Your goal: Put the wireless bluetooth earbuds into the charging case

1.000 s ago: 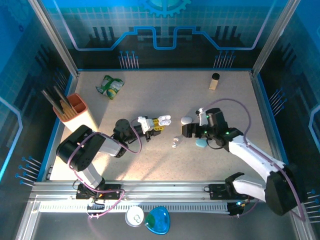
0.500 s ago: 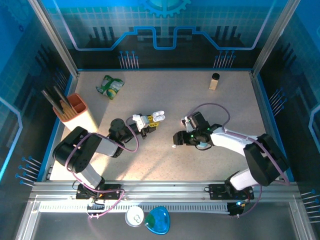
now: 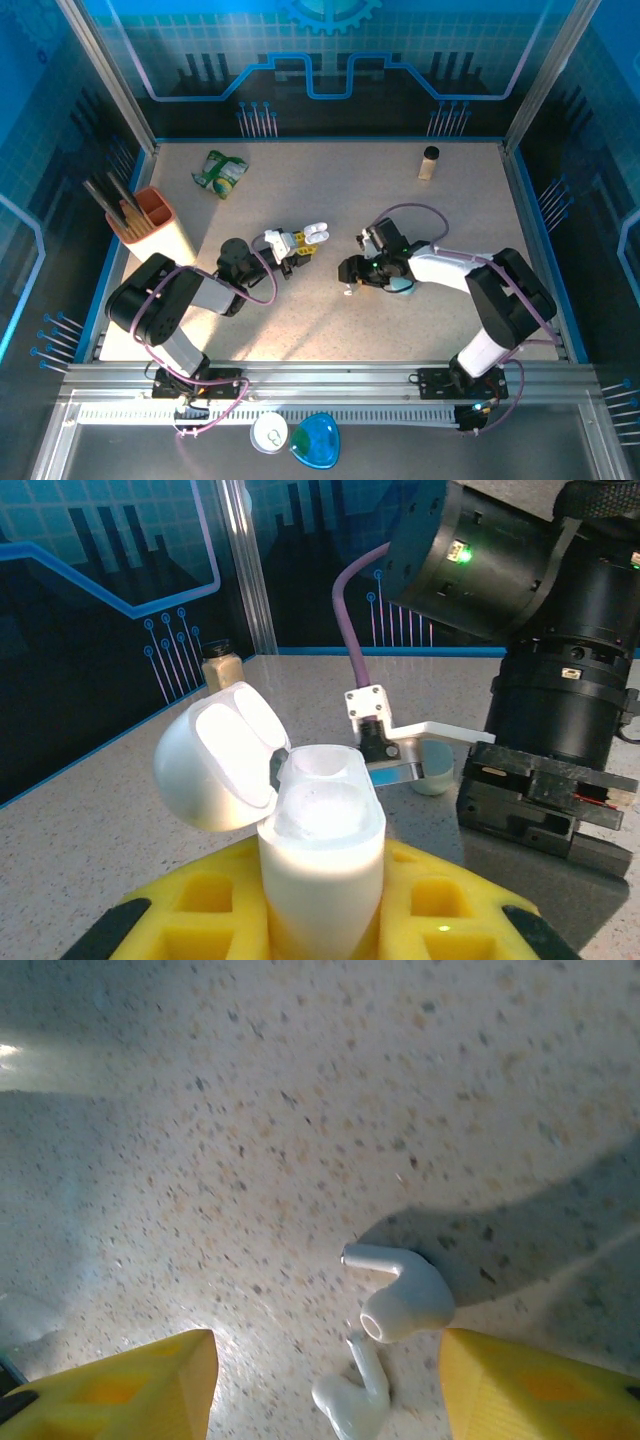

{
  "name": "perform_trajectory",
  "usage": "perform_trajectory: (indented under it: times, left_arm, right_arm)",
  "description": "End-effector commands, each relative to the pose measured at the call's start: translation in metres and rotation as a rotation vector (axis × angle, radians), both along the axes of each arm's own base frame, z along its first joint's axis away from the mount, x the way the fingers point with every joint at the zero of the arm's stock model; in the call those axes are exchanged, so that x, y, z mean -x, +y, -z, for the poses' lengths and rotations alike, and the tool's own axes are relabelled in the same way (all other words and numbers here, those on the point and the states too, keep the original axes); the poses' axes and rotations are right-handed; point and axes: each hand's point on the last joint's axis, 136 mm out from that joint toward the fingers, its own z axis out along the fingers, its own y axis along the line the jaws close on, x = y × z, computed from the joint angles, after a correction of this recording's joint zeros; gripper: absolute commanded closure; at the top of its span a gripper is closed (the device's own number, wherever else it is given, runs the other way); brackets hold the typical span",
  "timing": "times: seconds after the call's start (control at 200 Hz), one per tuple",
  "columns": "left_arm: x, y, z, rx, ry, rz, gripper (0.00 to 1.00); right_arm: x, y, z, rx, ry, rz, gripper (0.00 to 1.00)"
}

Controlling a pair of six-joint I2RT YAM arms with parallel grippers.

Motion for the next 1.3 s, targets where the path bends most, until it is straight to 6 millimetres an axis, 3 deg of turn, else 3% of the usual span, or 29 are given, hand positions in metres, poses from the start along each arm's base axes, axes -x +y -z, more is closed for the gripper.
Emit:
perform_trajectory:
  times: [0.0, 0.34, 0.5, 0.835, 1.015, 1.296]
  left_arm:
    - [0.002, 0.006, -0.008, 0.010, -0.037, -0.012, 1.00]
    - [0.000, 0.012, -0.007, 0.009, -0.033, -0.038, 1.00]
    - [-0.002, 0.012, -0.005, 0.006, -0.028, -0.041, 1.00]
    - [-0.006, 0.016, -0.002, 0.003, -0.020, -0.062, 1.00]
    - [-0.020, 0.042, 0.008, -0.001, 0.016, -0.209, 1.00]
    - [-0.020, 0.043, 0.004, 0.004, 0.007, -0.209, 1.00]
  right_arm:
    - [-0.009, 0.009, -0.007, -0.022, -0.016, -0.012, 0.39]
    - [-0.024, -0.001, -0.017, 0.011, -0.084, 0.012, 0.39]
    - [-0.017, -0.018, -0.002, 0.159, -0.054, 0.054, 0.42]
    - [-0.030, -0.011, 0.002, 0.443, -0.133, -0.036, 0.42]
    - [-0.036, -0.013, 0.006, 0.596, -0.194, -0.091, 0.39]
    - [-0.030, -0.008, 0.013, 0.699, -0.208, -0.159, 0.36]
